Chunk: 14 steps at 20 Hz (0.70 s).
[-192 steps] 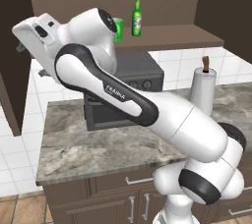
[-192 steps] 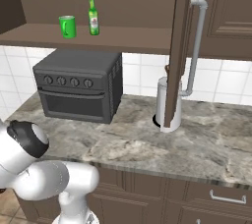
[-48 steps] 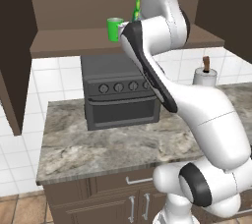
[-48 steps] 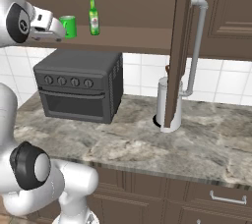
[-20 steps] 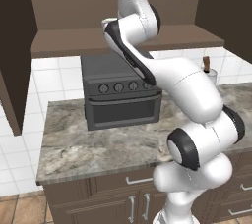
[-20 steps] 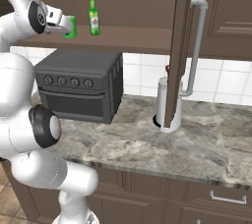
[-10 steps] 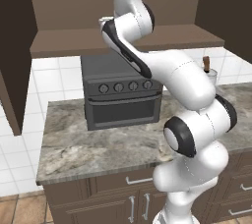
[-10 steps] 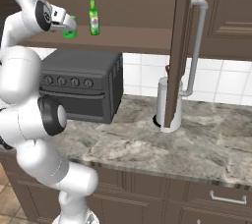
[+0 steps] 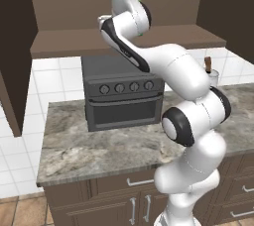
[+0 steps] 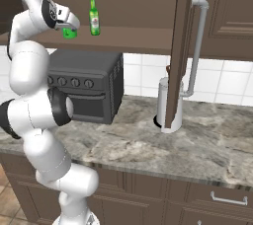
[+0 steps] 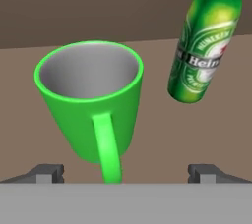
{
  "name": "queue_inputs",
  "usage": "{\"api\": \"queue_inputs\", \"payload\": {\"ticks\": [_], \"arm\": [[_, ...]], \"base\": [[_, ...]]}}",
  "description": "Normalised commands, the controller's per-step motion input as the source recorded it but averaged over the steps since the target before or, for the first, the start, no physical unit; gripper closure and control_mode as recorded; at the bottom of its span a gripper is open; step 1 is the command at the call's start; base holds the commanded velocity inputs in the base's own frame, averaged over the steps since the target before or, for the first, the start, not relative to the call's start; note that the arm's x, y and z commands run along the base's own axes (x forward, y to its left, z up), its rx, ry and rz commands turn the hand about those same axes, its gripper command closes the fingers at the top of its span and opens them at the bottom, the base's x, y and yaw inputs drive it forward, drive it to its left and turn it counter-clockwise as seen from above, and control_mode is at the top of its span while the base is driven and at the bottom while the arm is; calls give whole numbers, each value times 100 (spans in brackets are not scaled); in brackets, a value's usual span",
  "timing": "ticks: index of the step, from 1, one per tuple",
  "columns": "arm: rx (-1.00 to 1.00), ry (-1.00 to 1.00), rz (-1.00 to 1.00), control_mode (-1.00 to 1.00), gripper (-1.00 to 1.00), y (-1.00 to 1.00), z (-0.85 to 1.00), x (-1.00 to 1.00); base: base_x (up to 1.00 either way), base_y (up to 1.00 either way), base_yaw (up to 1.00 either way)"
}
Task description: Open the cabinet directly in front. Then move the beer and the mug to the dining counter with the candle on it.
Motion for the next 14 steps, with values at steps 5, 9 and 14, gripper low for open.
{"api": "queue_inputs", "payload": {"ticks": [5,9,14], "arm": [[0,0,-1,-100,-100,9,-4,29],[0,0,-1,-100,-100,12,-12,26],[0,0,-1,-100,-100,8,-6,25]], "base": [[0,0,0],[0,0,0],[0,0,0]]}}
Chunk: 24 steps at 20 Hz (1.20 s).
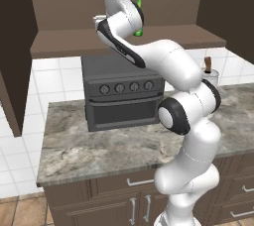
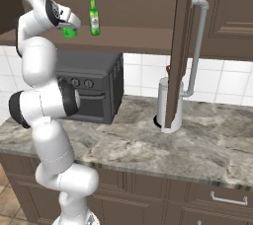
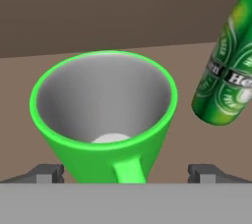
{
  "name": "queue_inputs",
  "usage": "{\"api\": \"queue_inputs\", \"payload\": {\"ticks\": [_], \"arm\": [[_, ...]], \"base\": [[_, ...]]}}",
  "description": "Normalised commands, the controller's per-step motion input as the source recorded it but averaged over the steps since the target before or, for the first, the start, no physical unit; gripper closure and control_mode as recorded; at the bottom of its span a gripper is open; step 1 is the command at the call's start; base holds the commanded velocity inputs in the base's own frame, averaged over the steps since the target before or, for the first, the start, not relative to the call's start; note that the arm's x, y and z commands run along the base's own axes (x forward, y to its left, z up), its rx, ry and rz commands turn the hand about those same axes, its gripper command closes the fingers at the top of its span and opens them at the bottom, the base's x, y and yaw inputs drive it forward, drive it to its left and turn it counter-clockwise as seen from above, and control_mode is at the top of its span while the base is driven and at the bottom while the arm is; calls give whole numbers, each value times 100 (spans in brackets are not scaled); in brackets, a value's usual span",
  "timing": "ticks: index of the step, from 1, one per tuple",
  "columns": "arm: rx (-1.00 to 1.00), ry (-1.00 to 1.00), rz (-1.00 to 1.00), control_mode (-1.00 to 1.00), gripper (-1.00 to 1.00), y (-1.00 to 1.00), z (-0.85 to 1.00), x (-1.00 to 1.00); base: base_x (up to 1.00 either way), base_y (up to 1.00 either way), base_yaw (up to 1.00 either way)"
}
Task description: Open the cabinet directly in front. Then move the beer and the mug to the dining counter with the candle on it.
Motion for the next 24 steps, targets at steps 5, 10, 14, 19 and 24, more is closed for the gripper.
{"api": "queue_inputs", "payload": {"ticks": [5,10,14,19,24], "arm": [[0,0,-1,-100,100,1,-1,16],[0,0,0,-100,100,0,0,2],[0,0,0,-100,100,0,0,0],[0,0,0,-100,100,0,0,0],[0,0,0,-100,100,0,0,0]], "base": [[0,0,0],[0,0,0],[0,0,0],[0,0,0],[0,0,0]]}}
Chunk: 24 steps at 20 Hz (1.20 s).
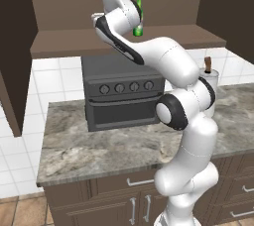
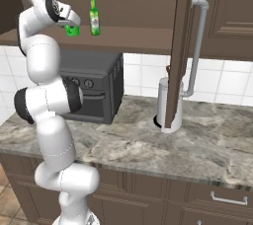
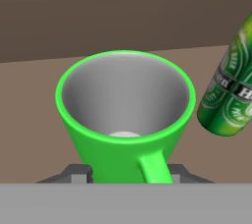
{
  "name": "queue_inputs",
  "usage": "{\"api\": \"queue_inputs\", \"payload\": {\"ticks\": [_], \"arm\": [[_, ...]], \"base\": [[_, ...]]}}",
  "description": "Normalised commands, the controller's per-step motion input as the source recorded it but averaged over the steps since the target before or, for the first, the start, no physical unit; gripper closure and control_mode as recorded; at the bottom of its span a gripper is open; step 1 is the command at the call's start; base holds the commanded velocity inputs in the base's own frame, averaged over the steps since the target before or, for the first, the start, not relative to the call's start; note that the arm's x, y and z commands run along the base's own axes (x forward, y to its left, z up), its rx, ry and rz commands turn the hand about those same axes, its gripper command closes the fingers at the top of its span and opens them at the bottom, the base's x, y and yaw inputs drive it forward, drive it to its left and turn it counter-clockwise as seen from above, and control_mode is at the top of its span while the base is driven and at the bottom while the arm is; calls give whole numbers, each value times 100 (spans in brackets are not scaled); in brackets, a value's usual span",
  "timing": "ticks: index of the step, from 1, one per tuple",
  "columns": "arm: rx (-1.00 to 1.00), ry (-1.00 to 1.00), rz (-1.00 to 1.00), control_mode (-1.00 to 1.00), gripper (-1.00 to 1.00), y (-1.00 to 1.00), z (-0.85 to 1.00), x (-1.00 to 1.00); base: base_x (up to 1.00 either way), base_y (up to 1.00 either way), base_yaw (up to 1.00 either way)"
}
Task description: Open the cabinet directly in front. Then move the beer and the mug to the dining counter with the candle on it.
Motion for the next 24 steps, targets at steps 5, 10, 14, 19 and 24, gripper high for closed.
{"api": "queue_inputs", "payload": {"ticks": [5,10,14,19,24], "arm": [[0,0,0,-100,100,0,0,0],[0,0,0,-100,100,0,0,-8],[0,0,0,-100,100,0,0,-29],[0,0,0,-100,100,0,0,-37],[0,0,0,-100,100,0,0,-41]], "base": [[0,0,0],[0,0,0],[0,0,0],[0,0,0],[0,0,0]]}}
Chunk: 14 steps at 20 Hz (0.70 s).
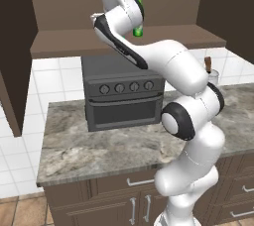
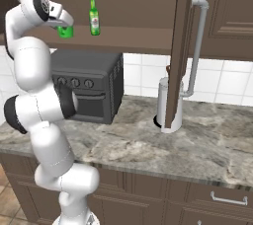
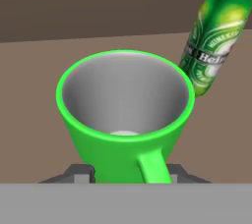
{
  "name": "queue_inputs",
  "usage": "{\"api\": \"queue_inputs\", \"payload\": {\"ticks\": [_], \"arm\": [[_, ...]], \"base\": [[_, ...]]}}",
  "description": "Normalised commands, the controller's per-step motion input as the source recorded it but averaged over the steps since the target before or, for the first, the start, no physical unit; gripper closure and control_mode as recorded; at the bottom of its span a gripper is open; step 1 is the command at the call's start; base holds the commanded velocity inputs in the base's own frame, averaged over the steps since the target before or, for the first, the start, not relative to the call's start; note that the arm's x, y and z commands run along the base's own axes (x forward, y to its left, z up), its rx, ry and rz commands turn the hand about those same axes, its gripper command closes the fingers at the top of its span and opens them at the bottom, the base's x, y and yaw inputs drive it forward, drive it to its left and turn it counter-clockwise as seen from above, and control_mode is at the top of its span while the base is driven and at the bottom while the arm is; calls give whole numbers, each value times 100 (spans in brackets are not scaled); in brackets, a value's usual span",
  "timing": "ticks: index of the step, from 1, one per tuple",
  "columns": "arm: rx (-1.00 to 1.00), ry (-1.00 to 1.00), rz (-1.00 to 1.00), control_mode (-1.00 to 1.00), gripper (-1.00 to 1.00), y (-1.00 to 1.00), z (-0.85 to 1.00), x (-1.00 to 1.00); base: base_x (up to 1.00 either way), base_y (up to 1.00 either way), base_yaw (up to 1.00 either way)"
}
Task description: Open the cabinet directly in front. Then move the beer and the mug to the dining counter with the candle on it.
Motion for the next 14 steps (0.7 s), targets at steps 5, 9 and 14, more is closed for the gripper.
{"api": "queue_inputs", "payload": {"ticks": [5,9,14], "arm": [[0,0,0,-100,100,0,0,-58],[0,0,0,-100,100,-1,0,-63],[0,0,0,-100,100,-10,0,-53]], "base": [[0,0,0],[0,0,0],[0,0,0]]}}
